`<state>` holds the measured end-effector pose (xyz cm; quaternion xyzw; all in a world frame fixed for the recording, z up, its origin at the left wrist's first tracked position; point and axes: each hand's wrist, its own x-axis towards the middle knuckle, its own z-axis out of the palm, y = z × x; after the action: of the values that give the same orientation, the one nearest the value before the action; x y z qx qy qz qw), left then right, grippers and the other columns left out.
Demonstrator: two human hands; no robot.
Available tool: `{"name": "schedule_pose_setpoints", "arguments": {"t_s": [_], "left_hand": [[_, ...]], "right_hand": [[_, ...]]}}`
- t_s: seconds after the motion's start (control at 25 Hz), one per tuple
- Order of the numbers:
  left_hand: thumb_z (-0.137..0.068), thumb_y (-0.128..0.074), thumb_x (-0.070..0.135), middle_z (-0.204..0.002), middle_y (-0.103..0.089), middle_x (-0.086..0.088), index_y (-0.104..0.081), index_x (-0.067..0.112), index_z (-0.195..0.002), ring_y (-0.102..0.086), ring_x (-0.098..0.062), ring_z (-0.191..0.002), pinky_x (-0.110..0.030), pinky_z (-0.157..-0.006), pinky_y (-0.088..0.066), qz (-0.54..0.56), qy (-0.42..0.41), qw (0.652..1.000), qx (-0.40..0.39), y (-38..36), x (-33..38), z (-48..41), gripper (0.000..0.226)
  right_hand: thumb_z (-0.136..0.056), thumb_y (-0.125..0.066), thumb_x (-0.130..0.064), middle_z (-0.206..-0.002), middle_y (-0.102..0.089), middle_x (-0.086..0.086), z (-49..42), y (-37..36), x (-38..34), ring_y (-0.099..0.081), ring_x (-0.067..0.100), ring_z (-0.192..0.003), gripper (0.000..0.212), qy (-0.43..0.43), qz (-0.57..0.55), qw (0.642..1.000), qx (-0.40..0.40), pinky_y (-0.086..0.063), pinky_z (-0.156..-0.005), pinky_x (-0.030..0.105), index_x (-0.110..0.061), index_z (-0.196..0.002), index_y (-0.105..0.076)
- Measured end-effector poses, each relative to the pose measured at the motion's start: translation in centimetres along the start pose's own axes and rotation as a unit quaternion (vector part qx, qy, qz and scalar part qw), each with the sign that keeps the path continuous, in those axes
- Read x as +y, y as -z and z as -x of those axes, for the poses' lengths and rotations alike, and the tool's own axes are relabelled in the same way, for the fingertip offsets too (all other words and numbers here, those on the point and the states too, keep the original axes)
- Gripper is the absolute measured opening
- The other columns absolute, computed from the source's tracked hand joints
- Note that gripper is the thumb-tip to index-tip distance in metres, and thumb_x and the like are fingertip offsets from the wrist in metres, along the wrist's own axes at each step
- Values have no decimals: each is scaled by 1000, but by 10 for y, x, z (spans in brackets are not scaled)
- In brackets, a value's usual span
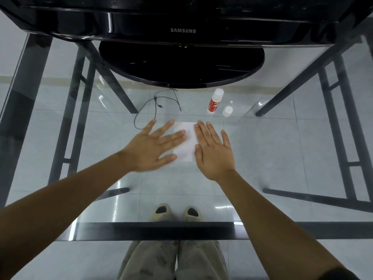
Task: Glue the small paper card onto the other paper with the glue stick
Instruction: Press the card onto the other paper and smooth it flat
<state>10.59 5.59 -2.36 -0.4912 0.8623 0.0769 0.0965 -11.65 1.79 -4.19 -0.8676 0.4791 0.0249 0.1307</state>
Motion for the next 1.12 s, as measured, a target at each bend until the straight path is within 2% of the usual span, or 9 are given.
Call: {"name": "schedule_pose_setpoints", "arguments": {"t_s": [0.08,0.12,0.2,0.28,0.48,0.64,0.8,0.96,1.12], "left_hand": [[-94,-5,53,-153,-12,8,-5,26,-147,-2,-28,-142,-56,-110,-3,-12,-33,999,0,-7,17,12,59],[-94,-4,52,-153,-11,9,-2,27,-147,0,-28,-142,-56,-109,-2,-14,-24,1000,0,-9,14,10,58],[-91,6,52,-152,-1,14,12,34,-143,12,-24,-141,-55,-110,4,11,41,999,-1,-5,-3,-3,56],[-88,12,54,-149,7,17,18,37,-139,19,-20,-140,-55,-110,7,34,104,994,-6,0,-10,-16,54],[-93,-1,48,-156,2,8,7,23,-145,15,-14,-140,-47,-113,1,153,227,961,33,-11,44,-13,58],[-96,-7,40,-156,2,7,5,21,-146,11,-18,-142,-45,-113,3,147,303,940,57,-18,64,-18,54],[-96,-5,41,-154,7,10,9,24,-145,16,-13,-140,-42,-112,7,134,303,941,73,-23,64,-17,54],[-95,-1,43,-150,13,14,15,27,-142,21,-10,-138,-42,-112,7,138,302,939,84,-22,65,-17,52],[-94,2,43,-151,13,14,15,28,-142,19,-12,-139,-42,-111,7,140,300,940,82,-22,64,-16,52]], "right_hand": [[-97,-16,-35,-158,-1,-5,0,-1,0,6,13,-144,55,0,0,1000,-1,6,-115,41,-20,-148,-1],[-97,-16,-35,-158,-1,-5,0,-1,1,6,12,-144,55,0,0,1000,-1,6,-115,41,-20,-148,-1],[-96,-15,-35,-158,-2,-6,-1,-2,1,5,12,-144,55,-1,-4,1000,1,6,-115,41,-20,-148,-2],[-96,-14,-36,-158,-3,-5,-1,-2,1,4,13,-144,55,-1,-5,1000,3,6,-115,41,-20,-148,-2],[-94,-10,-36,-158,-4,-5,0,-3,1,3,13,-144,56,4,-2,1000,9,8,-114,40,-19,-148,-2],[-96,-13,-34,-158,-3,-5,0,-3,1,3,14,-144,56,3,1,1000,9,8,-113,40,-19,-148,-1],[-98,-12,-35,-158,3,-5,0,0,2,8,12,-144,55,14,-16,1000,-4,10,-114,39,-18,-147,5],[-96,-9,-44,-154,9,-11,7,10,13,14,3,-141,57,45,-149,988,-8,13,-113,29,-22,-146,6],[-96,-7,-48,-154,10,-9,33,11,21,15,4,-141,57,187,-31,980,-55,21,-111,28,-25,-145,9]]}}
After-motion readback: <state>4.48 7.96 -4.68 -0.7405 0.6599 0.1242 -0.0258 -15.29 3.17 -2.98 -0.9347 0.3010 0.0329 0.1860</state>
